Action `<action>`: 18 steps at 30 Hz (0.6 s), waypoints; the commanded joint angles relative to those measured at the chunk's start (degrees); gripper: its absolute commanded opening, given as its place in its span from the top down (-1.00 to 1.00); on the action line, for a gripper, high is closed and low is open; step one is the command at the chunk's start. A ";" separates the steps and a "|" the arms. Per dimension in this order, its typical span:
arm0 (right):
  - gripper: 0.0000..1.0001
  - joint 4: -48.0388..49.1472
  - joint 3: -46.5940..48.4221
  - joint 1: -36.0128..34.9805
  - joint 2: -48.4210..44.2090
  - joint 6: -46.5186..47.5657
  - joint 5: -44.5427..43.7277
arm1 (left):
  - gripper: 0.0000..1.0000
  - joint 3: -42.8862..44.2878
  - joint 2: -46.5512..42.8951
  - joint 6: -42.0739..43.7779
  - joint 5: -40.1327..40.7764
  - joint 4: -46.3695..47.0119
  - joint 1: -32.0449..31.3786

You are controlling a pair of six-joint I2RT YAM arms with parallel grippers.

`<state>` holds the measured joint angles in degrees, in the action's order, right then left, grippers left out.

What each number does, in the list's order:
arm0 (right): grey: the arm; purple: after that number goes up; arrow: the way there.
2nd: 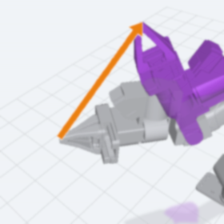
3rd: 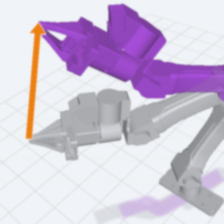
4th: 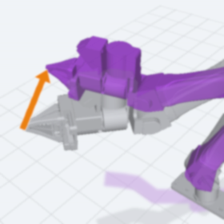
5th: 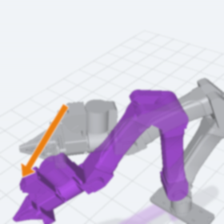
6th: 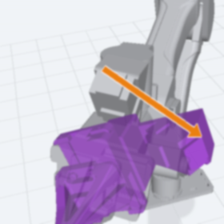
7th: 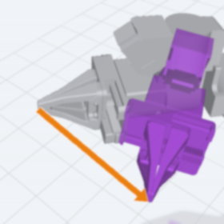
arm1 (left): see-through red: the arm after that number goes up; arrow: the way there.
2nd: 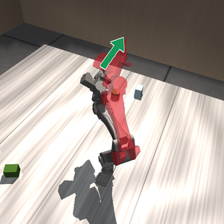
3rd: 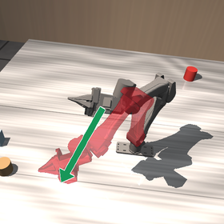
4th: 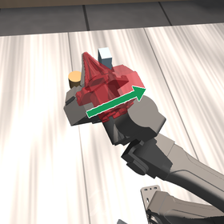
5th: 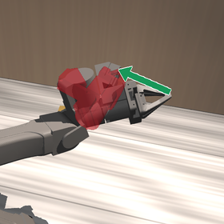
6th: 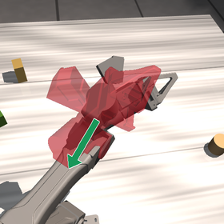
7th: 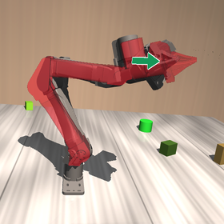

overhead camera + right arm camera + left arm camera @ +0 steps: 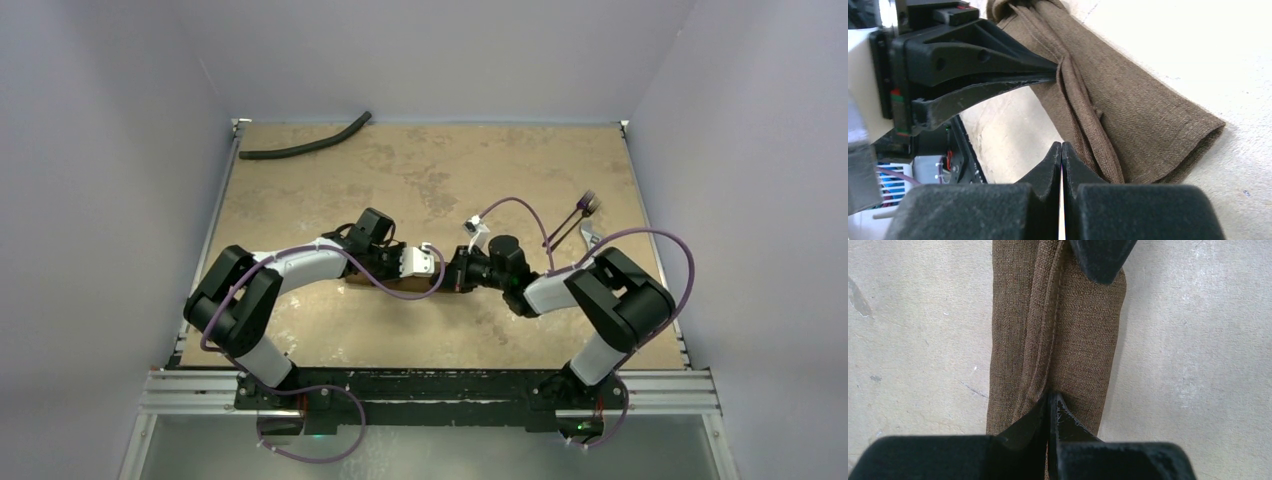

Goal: Fold the napkin into a case and place the utensils inside
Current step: Pass from the left arm to the right, then insert the fork into the folded napkin.

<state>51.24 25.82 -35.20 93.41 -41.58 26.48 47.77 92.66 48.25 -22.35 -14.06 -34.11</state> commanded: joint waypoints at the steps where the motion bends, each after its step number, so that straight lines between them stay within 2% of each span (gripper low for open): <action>1: 1.00 3.14 1.64 0.13 3.05 0.31 -2.19 | 1.00 -0.06 0.43 1.13 2.57 -6.72 0.97; 7: 1.00 3.56 2.06 0.91 7.55 -1.07 -5.05 | 1.00 3.73 -0.13 0.34 2.02 -10.25 0.97; 13: 1.00 3.82 3.56 1.26 11.18 -2.82 -3.31 | 0.85 10.52 1.55 -1.92 -0.14 -13.06 0.62; 18: 1.00 0.41 5.35 1.45 11.35 -2.68 -3.12 | 0.73 13.37 4.91 -1.53 -2.58 -12.57 -1.11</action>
<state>55.51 29.58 -34.22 104.14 -44.53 24.25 58.17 95.35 47.40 -21.71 -25.52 -34.04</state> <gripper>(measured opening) 0.004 0.119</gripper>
